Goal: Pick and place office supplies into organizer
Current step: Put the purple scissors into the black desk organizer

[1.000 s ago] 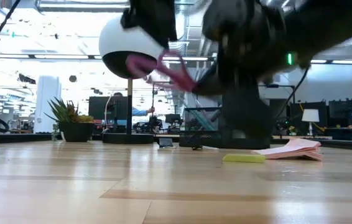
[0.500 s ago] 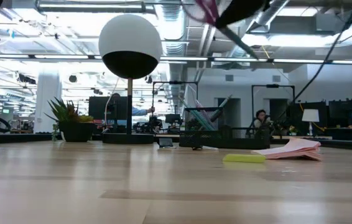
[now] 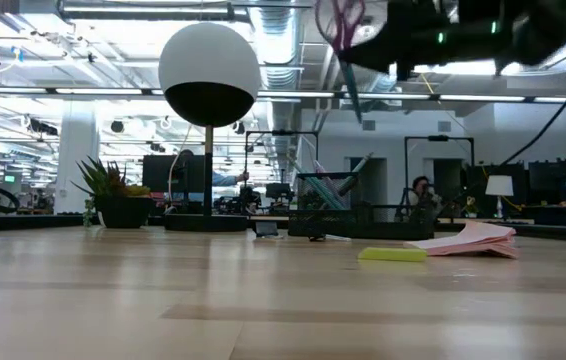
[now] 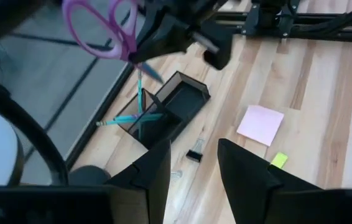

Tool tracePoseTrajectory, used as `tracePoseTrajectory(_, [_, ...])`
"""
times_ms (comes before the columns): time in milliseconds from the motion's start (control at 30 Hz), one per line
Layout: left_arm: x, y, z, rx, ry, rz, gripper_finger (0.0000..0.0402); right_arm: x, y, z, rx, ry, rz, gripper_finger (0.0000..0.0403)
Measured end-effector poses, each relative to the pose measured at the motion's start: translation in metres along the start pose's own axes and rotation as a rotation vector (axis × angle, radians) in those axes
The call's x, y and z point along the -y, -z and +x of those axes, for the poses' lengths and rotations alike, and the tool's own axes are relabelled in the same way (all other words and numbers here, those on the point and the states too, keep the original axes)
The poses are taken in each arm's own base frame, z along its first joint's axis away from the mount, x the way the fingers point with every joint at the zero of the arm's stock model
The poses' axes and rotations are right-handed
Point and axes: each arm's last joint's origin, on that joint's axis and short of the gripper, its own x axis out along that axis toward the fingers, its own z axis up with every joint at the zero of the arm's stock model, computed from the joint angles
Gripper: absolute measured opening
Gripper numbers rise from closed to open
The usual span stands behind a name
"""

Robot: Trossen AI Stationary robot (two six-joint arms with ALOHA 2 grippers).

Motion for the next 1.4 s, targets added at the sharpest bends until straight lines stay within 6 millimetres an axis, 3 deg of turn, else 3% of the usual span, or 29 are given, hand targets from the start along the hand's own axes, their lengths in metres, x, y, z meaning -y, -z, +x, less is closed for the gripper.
tracePoseTrajectory(267, [0.004,0.002,-0.007,0.052,-0.057,0.034,0.0129,0.031,0.054,0.017,0.1,0.126,0.132,0.0001])
tracePoseTrajectory(567, [0.003,0.003,-0.006,0.044,-0.062,0.036,0.0129,0.029,0.096,0.043,0.051,0.159,0.132,0.0001])
tracePoseTrajectory(833, [0.001,0.008,-0.006,0.01,-0.081,0.019,0.0129,0.023,0.129,0.048,-0.109,0.263,0.117,0.0004])
tracePoseTrajectory(1067, [0.001,0.009,-0.005,0.001,-0.087,0.025,0.0129,0.008,0.137,0.047,-0.173,0.215,0.067,0.0027])
tracePoseTrajectory(1400, [0.001,0.009,-0.006,0.001,-0.087,0.006,0.0129,0.007,0.139,0.046,-0.22,0.295,-0.004,0.0093])
